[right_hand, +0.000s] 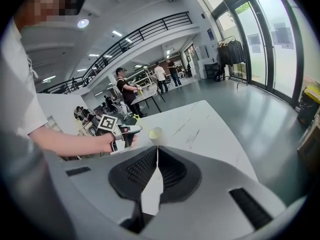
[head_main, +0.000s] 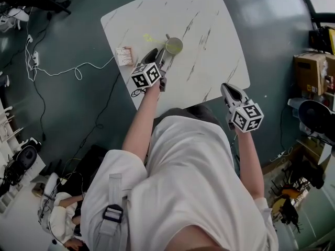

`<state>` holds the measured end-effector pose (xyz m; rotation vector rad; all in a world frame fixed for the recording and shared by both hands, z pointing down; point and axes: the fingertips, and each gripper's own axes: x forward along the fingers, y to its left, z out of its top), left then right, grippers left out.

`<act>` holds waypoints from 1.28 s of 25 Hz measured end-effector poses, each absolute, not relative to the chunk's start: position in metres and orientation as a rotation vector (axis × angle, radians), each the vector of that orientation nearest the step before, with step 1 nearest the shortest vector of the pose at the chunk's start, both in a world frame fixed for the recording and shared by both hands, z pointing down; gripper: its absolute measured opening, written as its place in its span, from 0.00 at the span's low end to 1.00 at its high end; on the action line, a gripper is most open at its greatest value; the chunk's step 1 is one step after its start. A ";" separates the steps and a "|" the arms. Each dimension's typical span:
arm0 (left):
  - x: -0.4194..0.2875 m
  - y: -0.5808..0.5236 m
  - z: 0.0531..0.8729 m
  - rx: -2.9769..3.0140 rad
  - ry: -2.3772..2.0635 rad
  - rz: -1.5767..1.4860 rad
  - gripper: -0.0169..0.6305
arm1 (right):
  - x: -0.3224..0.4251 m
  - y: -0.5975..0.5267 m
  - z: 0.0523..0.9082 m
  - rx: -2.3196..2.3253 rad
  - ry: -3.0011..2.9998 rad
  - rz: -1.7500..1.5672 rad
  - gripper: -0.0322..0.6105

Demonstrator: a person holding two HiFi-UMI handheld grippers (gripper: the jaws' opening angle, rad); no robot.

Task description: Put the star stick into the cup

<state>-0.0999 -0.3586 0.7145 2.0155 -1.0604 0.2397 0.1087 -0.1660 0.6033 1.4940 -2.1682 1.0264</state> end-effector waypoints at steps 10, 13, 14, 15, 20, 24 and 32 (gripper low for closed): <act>-0.089 -0.311 0.698 1.991 -1.176 0.266 0.09 | 0.130 -0.164 0.605 1.358 -2.283 0.999 0.09; -0.098 -0.293 0.686 1.956 -1.249 0.233 0.07 | 0.129 -0.159 0.605 1.260 -2.338 0.995 0.09; -0.098 -0.286 0.682 1.941 -1.269 0.213 0.06 | 0.131 -0.157 0.606 1.232 -2.350 0.998 0.09; -0.097 -0.278 0.678 1.924 -1.280 0.191 0.05 | 0.135 -0.154 0.608 1.211 -2.355 1.001 0.09; -0.082 -0.230 0.655 1.886 -1.317 0.122 0.05 | 0.153 -0.135 0.607 1.108 -2.390 0.978 0.09; -0.075 -0.189 0.637 1.887 -1.367 0.091 0.05 | 0.164 -0.121 0.601 1.000 -2.451 0.910 0.09; -0.062 -0.091 0.608 1.904 -1.433 0.048 0.05 | 0.189 -0.082 0.600 0.822 -2.499 0.789 0.09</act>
